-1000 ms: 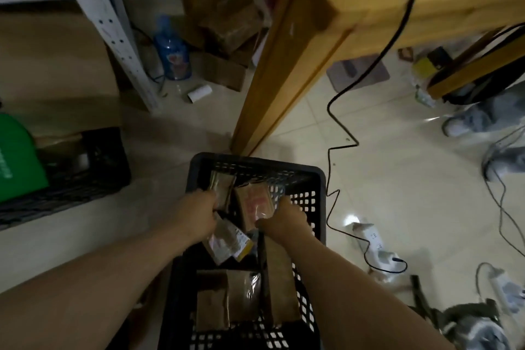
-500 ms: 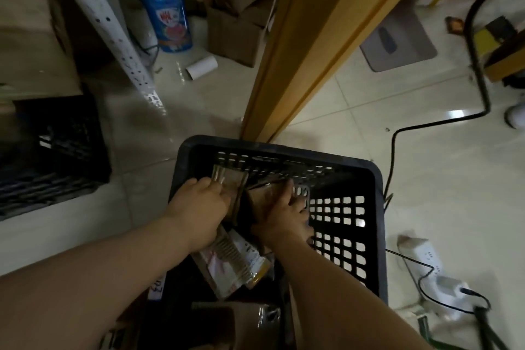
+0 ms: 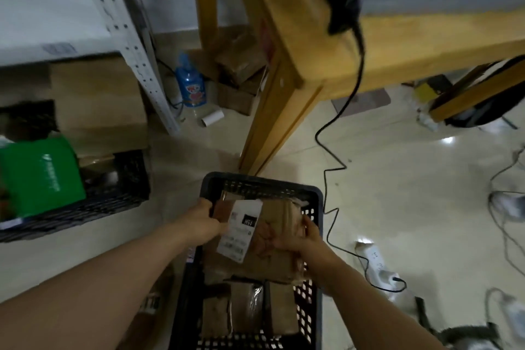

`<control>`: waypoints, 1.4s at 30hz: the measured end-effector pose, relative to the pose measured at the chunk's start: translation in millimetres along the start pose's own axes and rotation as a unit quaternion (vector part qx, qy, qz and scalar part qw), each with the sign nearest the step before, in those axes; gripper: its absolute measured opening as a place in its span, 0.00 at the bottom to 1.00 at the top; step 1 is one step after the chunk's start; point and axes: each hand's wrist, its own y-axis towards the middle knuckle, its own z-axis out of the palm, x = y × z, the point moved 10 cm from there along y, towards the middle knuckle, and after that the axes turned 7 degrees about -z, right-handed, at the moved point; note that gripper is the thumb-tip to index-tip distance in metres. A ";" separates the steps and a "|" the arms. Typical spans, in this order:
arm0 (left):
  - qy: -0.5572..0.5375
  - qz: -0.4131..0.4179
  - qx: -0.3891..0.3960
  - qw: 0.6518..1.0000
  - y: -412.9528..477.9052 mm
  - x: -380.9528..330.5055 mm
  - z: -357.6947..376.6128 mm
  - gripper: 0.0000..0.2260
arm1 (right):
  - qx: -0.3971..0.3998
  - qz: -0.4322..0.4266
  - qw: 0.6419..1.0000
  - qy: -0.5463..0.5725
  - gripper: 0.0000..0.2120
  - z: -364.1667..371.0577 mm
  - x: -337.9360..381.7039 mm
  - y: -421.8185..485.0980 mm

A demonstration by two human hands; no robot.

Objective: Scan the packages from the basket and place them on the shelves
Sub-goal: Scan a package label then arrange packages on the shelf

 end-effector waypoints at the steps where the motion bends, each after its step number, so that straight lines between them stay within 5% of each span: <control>1: -0.044 0.007 0.014 0.999 -26.7 -12.8 -4.3 0.19 | 0.015 0.004 1.000 0.016 0.48 1.6 11.8 -26.1; 4: -0.149 0.021 0.018 0.988 -117.0 -50.7 -23.6 0.06 | 0.045 -0.007 0.998 0.037 0.49 1.6 55.0 -94.6; 10: -0.251 0.031 0.050 0.966 -245.6 -95.2 -57.2 0.30 | 0.101 -0.093 0.990 0.033 0.36 0.5 165.1 -213.2; 15: -0.313 0.109 0.080 0.940 -334.1 -129.0 -71.9 0.25 | 0.128 -0.145 0.981 0.028 0.40 -7.8 224.6 -278.3; 22: -0.306 0.211 0.067 0.926 -432.8 -167.8 -98.8 0.19 | 0.134 -0.223 0.964 0.054 0.51 -8.6 297.0 -343.4; 27: -0.205 0.266 0.026 0.941 -484.2 -188.4 -133.3 0.42 | 0.008 -0.346 0.938 -0.009 0.56 -14.3 374.3 -397.3; 29: -0.155 0.252 -0.013 0.955 -502.3 -191.3 -142.2 0.41 | 0.037 -0.382 0.919 -0.089 0.50 4.0 399.6 -419.6; 32: -0.068 0.243 -0.022 0.967 -532.3 -202.8 -139.5 0.43 | 0.146 -0.340 0.907 -0.203 0.53 50.8 401.0 -426.4; 36: -0.026 0.252 -0.027 0.967 -561.3 -212.2 -139.9 0.43 | 0.294 -0.293 0.896 -0.154 0.50 103.2 388.7 -418.5; 39: -0.007 0.256 -0.086 0.963 -572.0 -210.7 -156.7 0.49 | 0.281 -0.312 0.896 -0.149 0.43 114.6 395.3 -414.2; 42: -0.041 0.290 -0.239 0.926 -580.3 -214.5 -196.6 0.55 | 0.242 -0.316 0.914 -0.079 0.49 107.9 405.7 -391.4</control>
